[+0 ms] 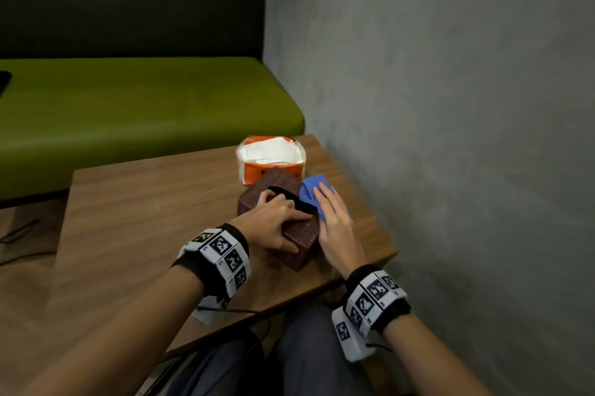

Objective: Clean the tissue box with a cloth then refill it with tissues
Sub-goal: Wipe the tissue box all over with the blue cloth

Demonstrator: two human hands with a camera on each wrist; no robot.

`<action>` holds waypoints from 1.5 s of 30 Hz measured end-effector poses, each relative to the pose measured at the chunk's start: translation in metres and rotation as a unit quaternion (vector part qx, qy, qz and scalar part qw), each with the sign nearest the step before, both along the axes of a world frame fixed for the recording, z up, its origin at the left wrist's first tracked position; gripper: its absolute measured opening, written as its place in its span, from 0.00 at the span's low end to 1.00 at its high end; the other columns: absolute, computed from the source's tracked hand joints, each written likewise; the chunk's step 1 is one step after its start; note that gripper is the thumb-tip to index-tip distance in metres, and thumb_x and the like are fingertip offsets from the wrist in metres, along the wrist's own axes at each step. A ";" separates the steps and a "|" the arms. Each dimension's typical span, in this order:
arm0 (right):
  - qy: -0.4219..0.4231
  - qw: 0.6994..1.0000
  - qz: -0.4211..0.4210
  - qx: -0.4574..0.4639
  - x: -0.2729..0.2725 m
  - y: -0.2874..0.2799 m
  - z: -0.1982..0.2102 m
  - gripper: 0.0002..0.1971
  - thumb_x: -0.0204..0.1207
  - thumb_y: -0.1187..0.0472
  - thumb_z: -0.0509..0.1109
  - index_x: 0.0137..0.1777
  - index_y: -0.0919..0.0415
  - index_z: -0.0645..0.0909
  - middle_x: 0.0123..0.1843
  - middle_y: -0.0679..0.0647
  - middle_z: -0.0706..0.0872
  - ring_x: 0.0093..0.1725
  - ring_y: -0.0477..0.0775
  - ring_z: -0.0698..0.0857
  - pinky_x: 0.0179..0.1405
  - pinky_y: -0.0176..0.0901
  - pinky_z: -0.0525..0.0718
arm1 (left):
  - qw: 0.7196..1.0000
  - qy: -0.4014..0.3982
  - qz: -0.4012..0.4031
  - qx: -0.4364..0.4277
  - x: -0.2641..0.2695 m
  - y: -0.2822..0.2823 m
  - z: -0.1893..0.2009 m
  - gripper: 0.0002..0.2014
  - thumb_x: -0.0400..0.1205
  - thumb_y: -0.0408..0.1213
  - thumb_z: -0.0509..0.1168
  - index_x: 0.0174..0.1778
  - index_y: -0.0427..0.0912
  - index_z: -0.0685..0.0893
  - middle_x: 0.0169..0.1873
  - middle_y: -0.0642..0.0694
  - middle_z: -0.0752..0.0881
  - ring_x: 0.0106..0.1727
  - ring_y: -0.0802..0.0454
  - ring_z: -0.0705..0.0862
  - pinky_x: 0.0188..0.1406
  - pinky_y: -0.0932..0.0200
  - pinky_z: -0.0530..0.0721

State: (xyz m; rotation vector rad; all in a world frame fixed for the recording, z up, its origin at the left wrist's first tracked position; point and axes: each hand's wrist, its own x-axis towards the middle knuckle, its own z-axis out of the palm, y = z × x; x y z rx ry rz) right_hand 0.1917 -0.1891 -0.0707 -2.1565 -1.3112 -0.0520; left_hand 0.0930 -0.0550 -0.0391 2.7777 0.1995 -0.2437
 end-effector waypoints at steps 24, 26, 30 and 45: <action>-0.091 0.991 0.078 -0.060 0.010 -0.012 0.001 0.29 0.63 0.81 0.61 0.66 0.71 0.77 0.68 0.68 0.80 0.68 0.71 0.78 0.73 0.59 0.71 | 0.985 -0.025 0.169 0.016 -0.013 -0.006 -0.018 0.78 0.36 0.88 0.43 0.81 0.40 0.47 0.82 0.34 0.41 0.83 0.40 0.37 0.81 0.42 0.35; -0.100 0.987 0.111 -0.067 -0.011 -0.012 0.000 0.28 0.66 0.79 0.58 0.68 0.69 0.75 0.69 0.66 0.80 0.70 0.69 0.76 0.75 0.60 0.66 | 0.980 -0.032 0.198 0.009 -0.009 -0.003 -0.019 0.81 0.31 0.87 0.29 0.80 0.40 0.51 0.83 0.36 0.43 0.83 0.40 0.39 0.81 0.41 0.37; -0.134 0.969 0.198 -0.058 -0.007 -0.034 -0.003 0.29 0.66 0.78 0.57 0.70 0.68 0.74 0.70 0.63 0.79 0.72 0.61 0.72 0.78 0.47 0.62 | 0.979 -0.034 0.199 0.011 -0.006 -0.002 -0.017 0.78 0.31 0.87 0.32 0.73 0.40 0.65 0.83 0.38 0.46 0.83 0.38 0.41 0.80 0.38 0.39; 0.051 0.996 0.064 0.025 -0.021 -0.022 -0.025 0.24 0.79 0.65 0.49 0.75 0.68 0.66 0.75 0.62 0.71 0.76 0.44 0.62 0.76 0.20 0.51 | 0.982 -0.031 0.175 -0.061 -0.014 -0.029 -0.013 0.42 0.77 0.53 0.61 0.81 0.40 0.48 0.82 0.41 0.54 0.83 0.41 0.39 0.78 0.34 0.34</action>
